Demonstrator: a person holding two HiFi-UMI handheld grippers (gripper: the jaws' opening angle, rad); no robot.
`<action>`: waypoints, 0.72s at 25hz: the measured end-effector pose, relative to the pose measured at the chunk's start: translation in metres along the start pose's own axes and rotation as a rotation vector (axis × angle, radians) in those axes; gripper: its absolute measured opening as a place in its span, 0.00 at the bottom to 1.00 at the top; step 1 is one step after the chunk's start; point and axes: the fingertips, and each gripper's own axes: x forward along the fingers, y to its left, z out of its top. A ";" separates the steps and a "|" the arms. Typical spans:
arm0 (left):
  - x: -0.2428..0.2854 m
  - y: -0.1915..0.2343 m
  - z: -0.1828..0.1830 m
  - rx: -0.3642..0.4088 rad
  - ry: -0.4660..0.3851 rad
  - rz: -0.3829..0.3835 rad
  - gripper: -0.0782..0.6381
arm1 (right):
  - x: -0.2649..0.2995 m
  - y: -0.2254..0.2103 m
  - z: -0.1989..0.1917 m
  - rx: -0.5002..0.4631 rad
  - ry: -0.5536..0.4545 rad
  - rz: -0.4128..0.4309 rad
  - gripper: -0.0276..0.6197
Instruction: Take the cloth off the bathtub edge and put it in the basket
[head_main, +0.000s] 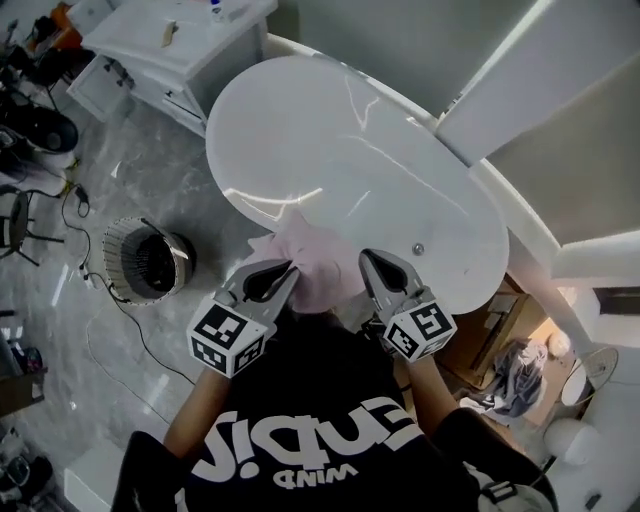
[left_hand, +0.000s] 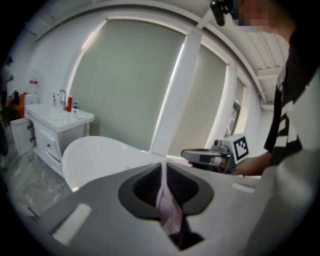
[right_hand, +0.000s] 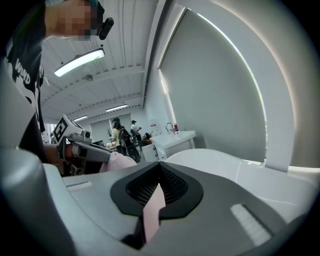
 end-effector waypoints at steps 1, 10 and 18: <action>-0.012 0.008 0.001 -0.024 -0.023 0.043 0.15 | 0.010 0.007 0.001 -0.011 0.011 0.040 0.05; -0.130 0.078 -0.015 -0.166 -0.175 0.404 0.15 | 0.106 0.102 -0.009 -0.090 0.091 0.382 0.05; -0.243 0.113 -0.049 -0.253 -0.265 0.603 0.15 | 0.168 0.226 -0.023 -0.151 0.139 0.616 0.05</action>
